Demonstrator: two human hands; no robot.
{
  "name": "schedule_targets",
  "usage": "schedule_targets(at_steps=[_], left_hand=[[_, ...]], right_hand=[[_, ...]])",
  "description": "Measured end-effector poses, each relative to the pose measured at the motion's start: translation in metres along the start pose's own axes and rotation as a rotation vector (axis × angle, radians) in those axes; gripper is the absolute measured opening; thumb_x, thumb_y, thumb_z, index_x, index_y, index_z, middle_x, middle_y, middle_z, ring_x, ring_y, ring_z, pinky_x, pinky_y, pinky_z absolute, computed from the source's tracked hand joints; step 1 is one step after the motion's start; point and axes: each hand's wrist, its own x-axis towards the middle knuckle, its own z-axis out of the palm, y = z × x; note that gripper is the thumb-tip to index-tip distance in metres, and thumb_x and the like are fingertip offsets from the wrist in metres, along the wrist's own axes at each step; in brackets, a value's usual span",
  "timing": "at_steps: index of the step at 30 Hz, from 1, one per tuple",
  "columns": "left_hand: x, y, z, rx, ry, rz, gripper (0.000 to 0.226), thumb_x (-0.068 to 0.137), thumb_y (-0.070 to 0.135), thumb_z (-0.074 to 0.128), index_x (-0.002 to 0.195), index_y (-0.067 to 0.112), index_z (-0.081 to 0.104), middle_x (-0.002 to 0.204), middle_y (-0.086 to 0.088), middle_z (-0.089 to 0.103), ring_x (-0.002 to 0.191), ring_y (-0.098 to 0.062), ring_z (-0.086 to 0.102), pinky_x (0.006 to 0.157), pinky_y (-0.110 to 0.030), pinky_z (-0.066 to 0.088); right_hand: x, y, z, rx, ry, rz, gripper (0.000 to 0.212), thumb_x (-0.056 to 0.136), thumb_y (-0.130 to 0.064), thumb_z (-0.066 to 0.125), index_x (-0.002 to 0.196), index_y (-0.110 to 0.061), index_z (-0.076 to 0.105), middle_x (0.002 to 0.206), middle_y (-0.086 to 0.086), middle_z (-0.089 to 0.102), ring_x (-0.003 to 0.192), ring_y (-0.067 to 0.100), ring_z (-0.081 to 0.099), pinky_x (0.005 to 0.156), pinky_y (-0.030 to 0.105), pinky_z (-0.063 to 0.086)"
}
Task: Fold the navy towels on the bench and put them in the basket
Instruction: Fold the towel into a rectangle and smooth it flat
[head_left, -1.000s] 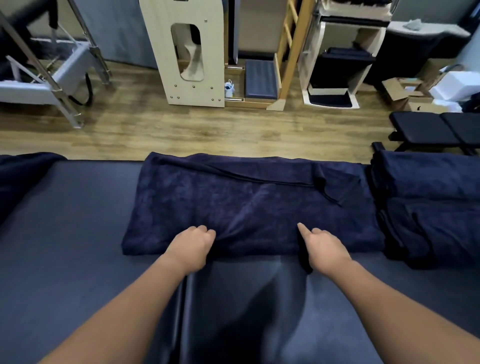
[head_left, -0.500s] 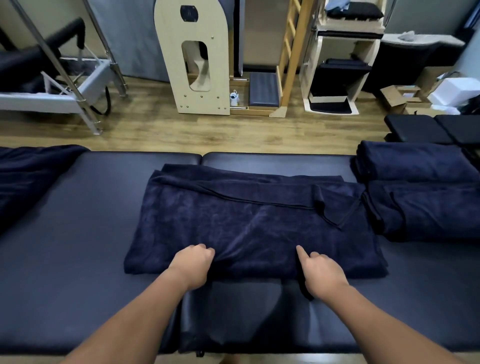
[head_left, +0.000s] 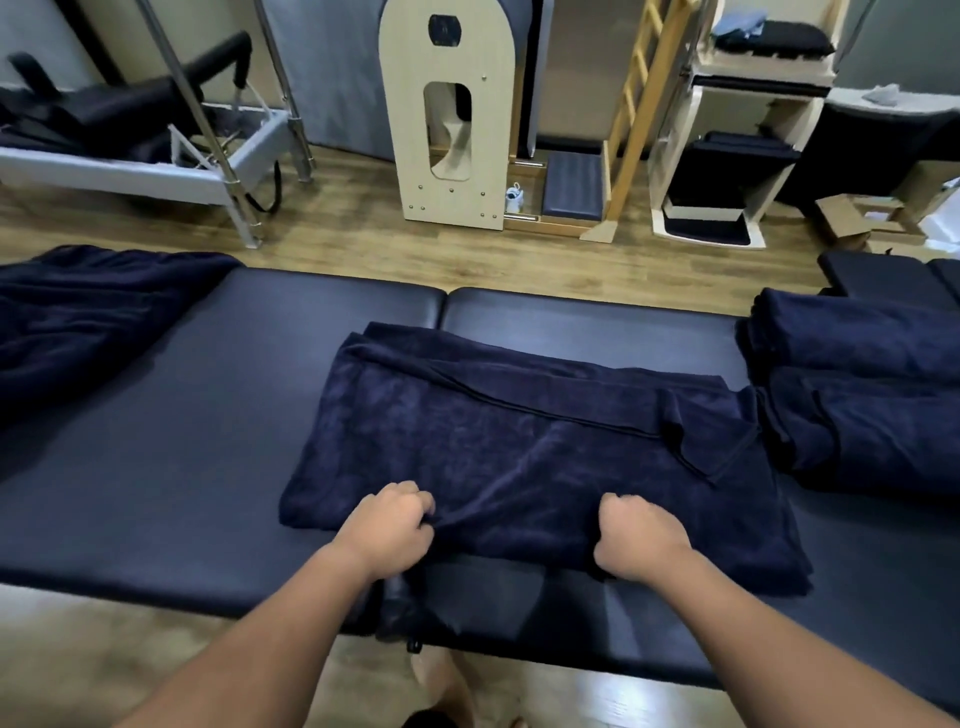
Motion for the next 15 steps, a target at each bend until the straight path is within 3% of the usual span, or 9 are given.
schedule_targets(at_steps=[4, 9, 11, 13, 15], left_hand=[[-0.004, -0.034, -0.003, 0.010, 0.214, -0.163, 0.023, 0.090, 0.015, 0.045, 0.105, 0.017, 0.062, 0.104, 0.002, 0.054, 0.105, -0.025, 0.054, 0.086, -0.036, 0.043], [-0.010, -0.082, 0.000, 0.046, 0.439, -0.402, 0.023, 0.068, 0.013, 0.073, 0.087, 0.011, 0.061, 0.092, -0.009, 0.053, 0.080, -0.034, 0.052, 0.061, -0.042, 0.046], [-0.013, -0.096, 0.000, 0.012, 0.412, -0.505, 0.034, 0.070, 0.024, 0.077, 0.097, 0.011, 0.061, 0.097, -0.011, 0.055, 0.086, -0.035, 0.053, 0.065, -0.044, 0.048], [-0.010, -0.103, -0.002, -0.081, 0.374, -0.579, 0.052, 0.076, 0.036, 0.075, 0.118, 0.011, 0.058, 0.108, -0.012, 0.057, 0.098, -0.037, 0.054, 0.077, -0.048, 0.050], [-0.004, -0.108, -0.009, -0.250, 0.335, -0.676, 0.055, 0.084, 0.041, 0.070, 0.128, 0.013, 0.053, 0.116, -0.009, 0.060, 0.109, -0.035, 0.056, 0.089, -0.046, 0.049]], right_hand=[[0.032, -0.049, -0.008, -0.019, 0.103, -0.175, 0.030, 0.091, -0.022, 0.048, 0.119, -0.013, 0.057, 0.120, 0.007, 0.054, 0.115, 0.031, 0.050, 0.092, 0.042, 0.049], [0.078, -0.128, -0.029, -0.081, 0.168, -0.352, 0.035, 0.098, -0.036, 0.051, 0.128, -0.018, 0.057, 0.132, 0.003, 0.047, 0.123, 0.029, 0.043, 0.099, 0.044, 0.043], [0.099, -0.160, -0.041, -0.093, 0.177, -0.413, 0.037, 0.098, -0.038, 0.052, 0.130, -0.019, 0.056, 0.135, 0.003, 0.045, 0.126, 0.029, 0.041, 0.102, 0.045, 0.041], [0.118, -0.189, -0.053, -0.066, 0.184, -0.464, 0.040, 0.098, -0.038, 0.055, 0.134, -0.019, 0.053, 0.142, 0.004, 0.042, 0.129, 0.030, 0.040, 0.103, 0.045, 0.041], [0.138, -0.215, -0.064, -0.010, 0.213, -0.473, 0.048, 0.098, -0.036, 0.057, 0.142, -0.020, 0.046, 0.149, 0.004, 0.036, 0.133, 0.031, 0.038, 0.103, 0.046, 0.041]])
